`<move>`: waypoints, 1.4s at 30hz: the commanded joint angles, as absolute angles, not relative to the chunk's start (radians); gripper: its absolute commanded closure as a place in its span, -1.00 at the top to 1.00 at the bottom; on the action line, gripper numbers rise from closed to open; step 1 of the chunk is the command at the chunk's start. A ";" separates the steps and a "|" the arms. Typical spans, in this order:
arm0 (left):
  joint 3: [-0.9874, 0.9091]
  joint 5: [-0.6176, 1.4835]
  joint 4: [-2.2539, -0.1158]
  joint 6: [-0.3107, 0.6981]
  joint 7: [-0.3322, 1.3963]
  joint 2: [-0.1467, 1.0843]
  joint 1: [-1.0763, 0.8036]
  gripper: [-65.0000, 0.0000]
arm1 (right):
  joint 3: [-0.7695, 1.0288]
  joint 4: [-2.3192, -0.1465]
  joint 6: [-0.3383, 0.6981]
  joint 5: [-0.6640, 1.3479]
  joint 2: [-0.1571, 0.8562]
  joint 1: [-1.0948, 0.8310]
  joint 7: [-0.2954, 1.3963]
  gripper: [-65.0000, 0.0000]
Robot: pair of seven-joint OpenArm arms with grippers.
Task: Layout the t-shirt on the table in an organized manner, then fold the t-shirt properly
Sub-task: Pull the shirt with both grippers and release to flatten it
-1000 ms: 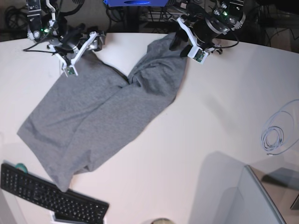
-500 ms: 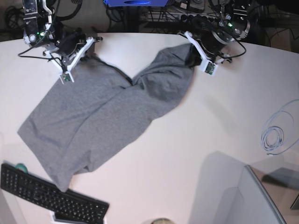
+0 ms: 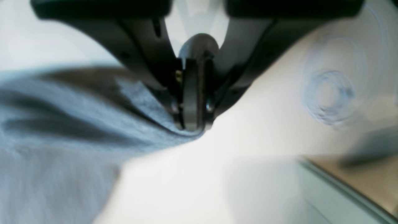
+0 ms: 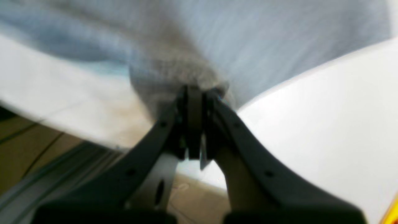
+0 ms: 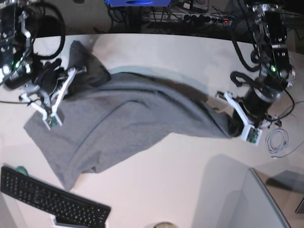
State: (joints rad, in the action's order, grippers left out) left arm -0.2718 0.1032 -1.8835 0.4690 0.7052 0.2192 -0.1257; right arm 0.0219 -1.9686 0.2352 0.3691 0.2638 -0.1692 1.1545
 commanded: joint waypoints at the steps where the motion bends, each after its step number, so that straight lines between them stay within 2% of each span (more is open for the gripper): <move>1: -0.266 0.113 -1.868 0.461 0.697 0.223 -0.064 -1.00 | 0.025 -1.951 0.232 0.366 0.285 -0.102 1.132 -0.99; 6: -0.131 0.113 -1.569 0.455 0.725 0.197 0.168 -1.00 | 0.021 -1.636 0.232 0.366 0.288 0.136 1.116 -0.97; 9: -0.062 0.113 -1.353 0.453 0.713 0.166 0.268 -1.00 | 0.019 -1.445 0.232 0.364 0.286 0.229 1.046 -0.92; 11: -0.059 0.113 -1.236 0.453 0.657 0.137 0.309 -1.00 | 0.018 -1.348 0.232 0.364 0.286 0.274 1.009 -0.65; 14: -0.058 0.113 -1.173 0.453 0.582 0.125 0.318 -1.00 | 0.021 -1.316 0.234 0.364 0.292 0.289 1.000 -0.07; 15: -0.058 0.113 -1.171 0.453 0.570 0.125 0.317 -0.91 | 0.025 -1.333 0.236 0.366 0.294 0.286 1.003 0.11; 16: -0.058 0.113 -1.175 0.453 0.568 0.125 0.315 -0.71 | 0.027 -1.362 0.236 0.366 0.294 0.271 1.003 0.21; 17: -0.058 0.114 -1.193 0.453 0.570 0.128 0.303 -0.46 | 0.027 -1.414 0.236 0.366 0.295 0.239 1.003 0.24; 21: -0.117 0.114 -1.308 0.453 0.565 0.159 0.242 0.28 | 0.018 -1.676 0.236 0.366 0.308 0.096 0.995 0.19; 23: -0.202 0.114 -1.392 0.453 0.567 0.163 0.194 0.56 | -0.013 -1.794 0.236 0.366 0.305 0.016 0.975 0.19; 25: -0.298 0.114 -1.460 0.455 0.568 0.163 0.136 0.71 | -0.111 -1.833 0.234 0.363 0.312 -0.035 0.924 0.19; 28: -0.438 0.113 -1.503 0.460 0.565 0.165 0.045 0.73 | -0.275 -1.801 0.222 0.312 0.314 -0.068 0.816 0.18; 34: -0.665 0.120 -1.498 0.489 0.549 0.166 -0.131 0.73 | -0.596 -1.666 0.085 -0.059 0.257 -0.061 0.690 0.19; 37: -0.739 0.120 -1.498 0.572 0.479 0.165 -0.217 0.73 | -0.644 -1.581 0.071 -0.205 0.180 -0.061 0.670 0.20; 42: -0.796 0.120 -1.498 0.585 0.438 0.162 -0.295 0.73 | -0.659 -1.475 0.071 -0.331 0.088 -0.050 0.628 0.20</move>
State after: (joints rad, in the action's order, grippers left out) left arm -0.7929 0.1059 -1.4799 0.5804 0.4667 0.1474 -0.3035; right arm -0.6632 -1.4567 0.0826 -0.3256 0.0963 -0.0647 0.6476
